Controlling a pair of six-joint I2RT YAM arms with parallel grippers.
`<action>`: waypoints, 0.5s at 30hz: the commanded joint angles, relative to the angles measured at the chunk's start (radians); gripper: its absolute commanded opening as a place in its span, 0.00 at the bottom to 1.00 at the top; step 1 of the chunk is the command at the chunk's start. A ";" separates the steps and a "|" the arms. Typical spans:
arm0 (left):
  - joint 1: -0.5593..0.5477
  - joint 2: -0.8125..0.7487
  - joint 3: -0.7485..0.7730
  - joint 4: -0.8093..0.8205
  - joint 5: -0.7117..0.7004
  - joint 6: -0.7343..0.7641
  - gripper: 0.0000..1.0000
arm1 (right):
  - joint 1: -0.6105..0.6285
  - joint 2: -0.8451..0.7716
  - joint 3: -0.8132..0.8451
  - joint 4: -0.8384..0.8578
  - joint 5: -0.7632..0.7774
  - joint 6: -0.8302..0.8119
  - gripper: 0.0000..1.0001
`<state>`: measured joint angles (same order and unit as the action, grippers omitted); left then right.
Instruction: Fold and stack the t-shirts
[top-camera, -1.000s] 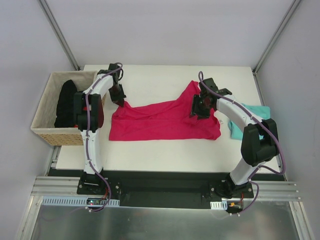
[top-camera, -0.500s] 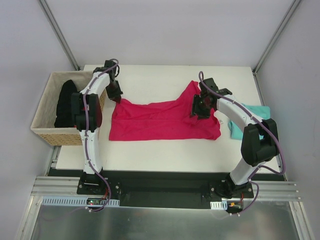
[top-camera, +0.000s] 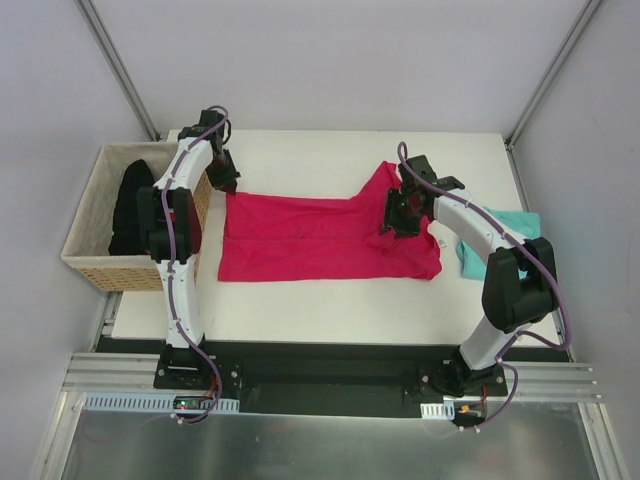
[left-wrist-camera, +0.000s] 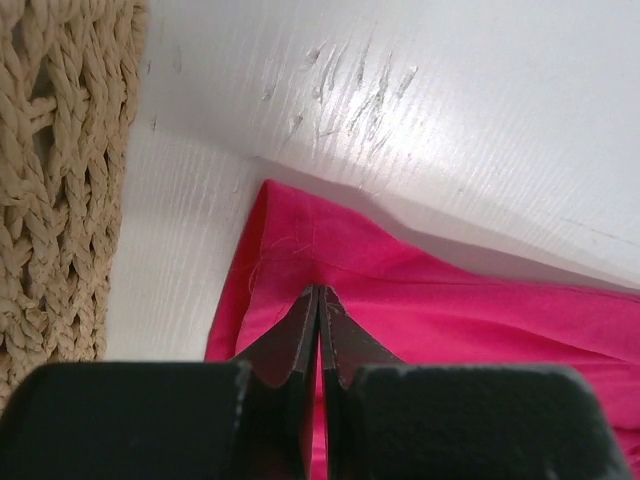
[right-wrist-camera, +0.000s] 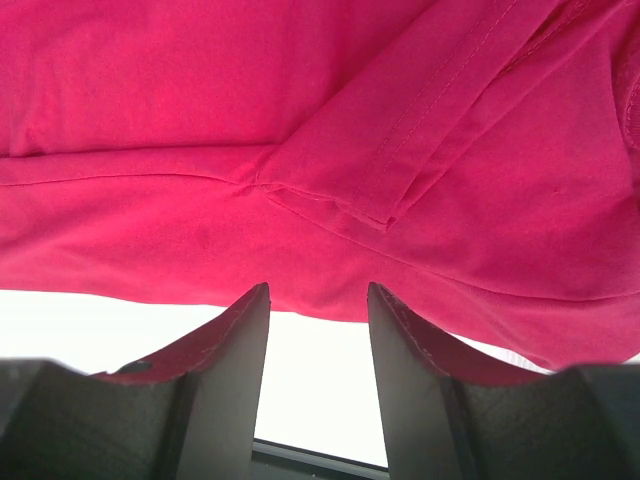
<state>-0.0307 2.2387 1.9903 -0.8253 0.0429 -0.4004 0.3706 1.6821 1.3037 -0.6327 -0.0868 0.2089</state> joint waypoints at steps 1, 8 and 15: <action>0.009 0.002 0.045 -0.020 0.009 0.020 0.00 | -0.006 -0.035 0.043 -0.001 -0.004 0.012 0.47; 0.009 0.022 0.058 -0.020 0.012 0.023 0.00 | -0.006 -0.033 0.045 -0.001 -0.004 0.010 0.47; 0.011 0.025 0.051 -0.021 0.003 0.020 0.00 | -0.004 -0.032 0.045 -0.004 -0.002 0.009 0.47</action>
<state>-0.0307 2.2604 2.0106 -0.8261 0.0441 -0.3996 0.3702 1.6821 1.3079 -0.6327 -0.0868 0.2085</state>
